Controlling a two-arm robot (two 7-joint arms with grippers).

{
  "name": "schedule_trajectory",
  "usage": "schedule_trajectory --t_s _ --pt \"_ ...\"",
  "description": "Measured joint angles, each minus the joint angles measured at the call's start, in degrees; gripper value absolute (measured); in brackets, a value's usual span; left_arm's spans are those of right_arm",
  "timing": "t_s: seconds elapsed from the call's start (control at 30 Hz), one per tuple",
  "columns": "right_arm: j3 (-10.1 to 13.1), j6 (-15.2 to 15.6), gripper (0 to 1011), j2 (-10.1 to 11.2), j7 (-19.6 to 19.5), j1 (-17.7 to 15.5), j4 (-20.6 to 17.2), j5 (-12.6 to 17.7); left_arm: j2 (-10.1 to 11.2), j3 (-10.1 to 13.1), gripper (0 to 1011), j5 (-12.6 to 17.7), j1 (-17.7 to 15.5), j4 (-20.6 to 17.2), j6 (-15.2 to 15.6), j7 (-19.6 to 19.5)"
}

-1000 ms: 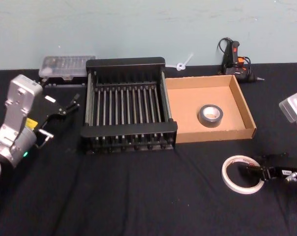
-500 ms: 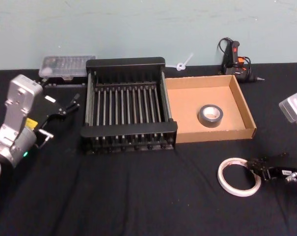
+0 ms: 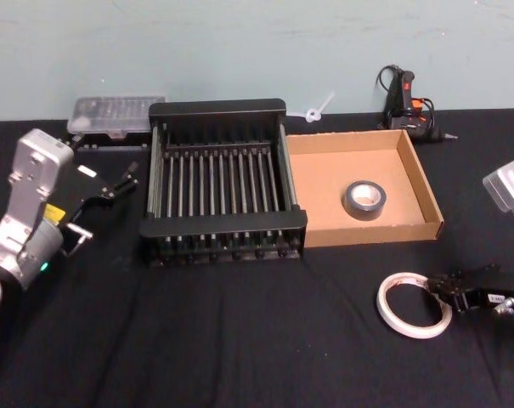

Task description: Pick up the white tape and place it into the black box , Pick up the silver tape and place it into the brown box.

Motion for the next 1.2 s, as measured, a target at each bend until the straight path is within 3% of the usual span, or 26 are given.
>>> schedule_trajectory --t_s 0.27,0.9,1.2 --pt "0.00 -0.03 78 0.00 0.02 0.00 0.00 0.00 0.00 0.00 1001 0.00 0.00 0.00 0.00 0.00" --pt "1.34 -3.23 78 1.09 0.34 -0.84 -2.74 1.89 0.00 0.00 1001 0.00 0.00 0.00 0.00 0.00" --pt "0.76 -4.97 78 -0.14 -0.15 1.90 -2.94 1.60 0.00 0.00 1001 0.00 0.00 0.00 0.00 0.00"
